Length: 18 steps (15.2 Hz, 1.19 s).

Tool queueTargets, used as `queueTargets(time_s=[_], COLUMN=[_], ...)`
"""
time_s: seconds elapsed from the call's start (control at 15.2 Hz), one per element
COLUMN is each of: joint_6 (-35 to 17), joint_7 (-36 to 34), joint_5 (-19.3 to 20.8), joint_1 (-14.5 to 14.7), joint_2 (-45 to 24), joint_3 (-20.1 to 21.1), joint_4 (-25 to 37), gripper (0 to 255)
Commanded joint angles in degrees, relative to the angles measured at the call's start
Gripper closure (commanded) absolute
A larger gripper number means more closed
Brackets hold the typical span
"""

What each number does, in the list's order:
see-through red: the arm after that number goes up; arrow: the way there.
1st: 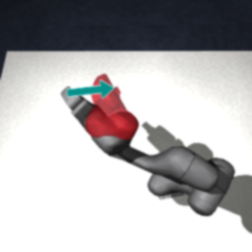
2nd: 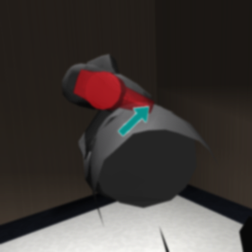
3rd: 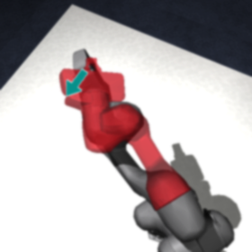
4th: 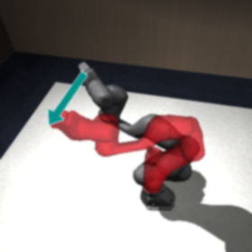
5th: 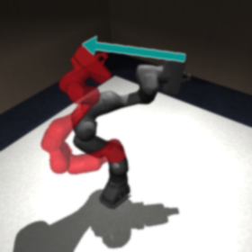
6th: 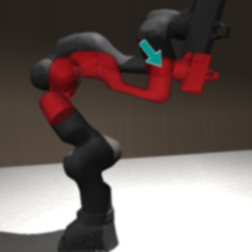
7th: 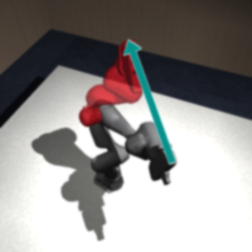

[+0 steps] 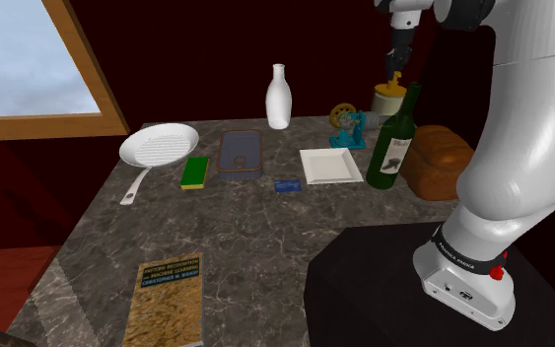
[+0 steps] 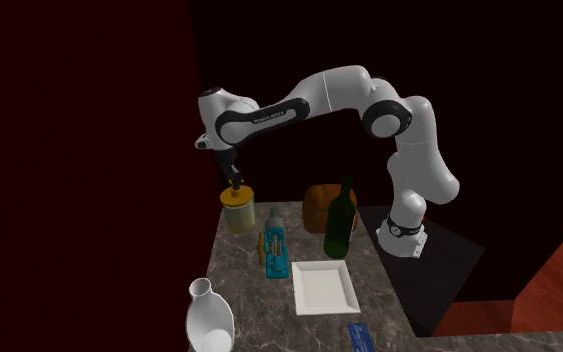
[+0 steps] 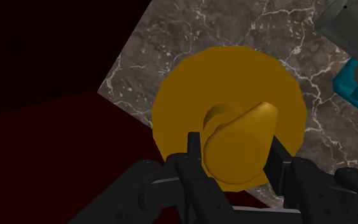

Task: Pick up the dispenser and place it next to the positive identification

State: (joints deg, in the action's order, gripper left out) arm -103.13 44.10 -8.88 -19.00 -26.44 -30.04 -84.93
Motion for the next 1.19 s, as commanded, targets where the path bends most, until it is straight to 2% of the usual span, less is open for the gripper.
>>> queueTargets(time_s=[0.0, 0.73, 1.12], joint_6=[-2.2, 5.4, 3.4], joint_7=[-1.7, -1.4, -8.0], joint_5=[0.1, 0.0, 6.7], joint_1=[0.0, 0.1, 8.6], joint_2=[-2.2, -1.7, 12.6], joint_3=[-0.1, -1.6, -2.4], joint_4=[1.7, 8.7, -6.4], gripper=[255, 255, 255])
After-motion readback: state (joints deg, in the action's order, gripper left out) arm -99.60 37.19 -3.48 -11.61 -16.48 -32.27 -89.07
